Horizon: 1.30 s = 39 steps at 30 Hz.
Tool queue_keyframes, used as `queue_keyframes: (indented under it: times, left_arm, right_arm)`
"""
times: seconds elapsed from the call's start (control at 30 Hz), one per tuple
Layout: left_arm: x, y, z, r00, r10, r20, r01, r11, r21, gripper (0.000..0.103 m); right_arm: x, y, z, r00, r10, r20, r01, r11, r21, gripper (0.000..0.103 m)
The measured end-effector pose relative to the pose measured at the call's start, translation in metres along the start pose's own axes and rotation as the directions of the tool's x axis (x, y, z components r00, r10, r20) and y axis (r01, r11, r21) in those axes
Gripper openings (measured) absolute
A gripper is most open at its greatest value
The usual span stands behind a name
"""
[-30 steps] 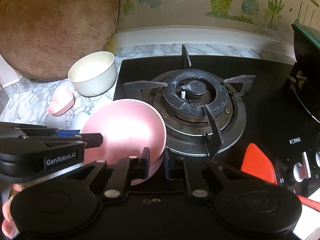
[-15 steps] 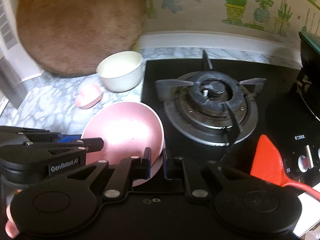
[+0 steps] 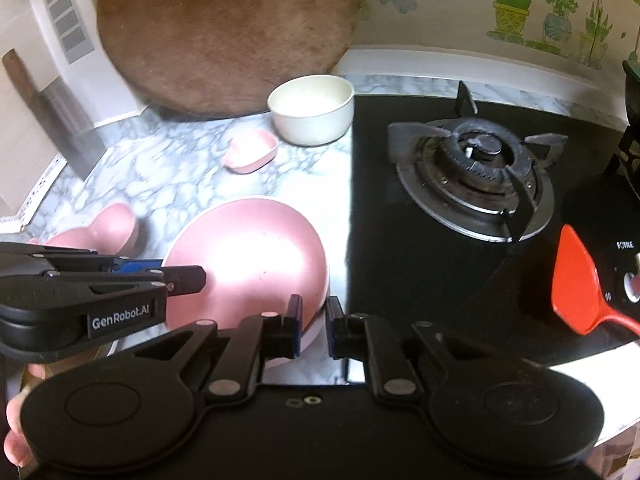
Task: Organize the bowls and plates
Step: 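Carry the pink bowl with both tools toward the bear plate stack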
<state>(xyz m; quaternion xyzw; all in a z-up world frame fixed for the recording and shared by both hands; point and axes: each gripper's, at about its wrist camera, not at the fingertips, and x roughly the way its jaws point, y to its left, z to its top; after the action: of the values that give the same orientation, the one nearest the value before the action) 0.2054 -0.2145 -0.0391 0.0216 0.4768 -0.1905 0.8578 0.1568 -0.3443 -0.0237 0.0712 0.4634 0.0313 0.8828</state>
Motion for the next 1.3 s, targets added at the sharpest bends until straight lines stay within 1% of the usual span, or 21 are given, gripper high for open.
queue_keyframes:
  times: [0.2, 0.57, 0.73, 1.3]
  left_arm:
    - [-0.011, 0.008, -0.017, 1.0, 0.0, -0.006, 0.0, 1.0, -0.008, 0.013]
    - [-0.015, 0.017, -0.042, 0.999, -0.001, -0.044, 0.001, 1.0, -0.012, 0.013]
    - [-0.011, 0.018, -0.047, 0.998, -0.001, -0.066, 0.0, 1.0, -0.01, 0.013]
    - [-0.004, 0.022, -0.055, 0.995, -0.005, -0.1, 0.004, 1.0, -0.01, 0.013]
  right_arm:
    - [-0.005, 0.011, -0.012, 1.0, 0.01, -0.016, -0.01, 1.0, -0.002, 0.012]
    - [-0.004, 0.023, -0.029, 0.999, 0.019, -0.046, -0.02, 1.0, -0.004, 0.012]
    - [-0.001, 0.025, -0.032, 0.998, 0.02, -0.063, -0.02, 1.0, 0.0, 0.012]
    - [0.006, 0.026, -0.036, 0.996, 0.023, -0.087, -0.024, 1.0, -0.001, 0.012]
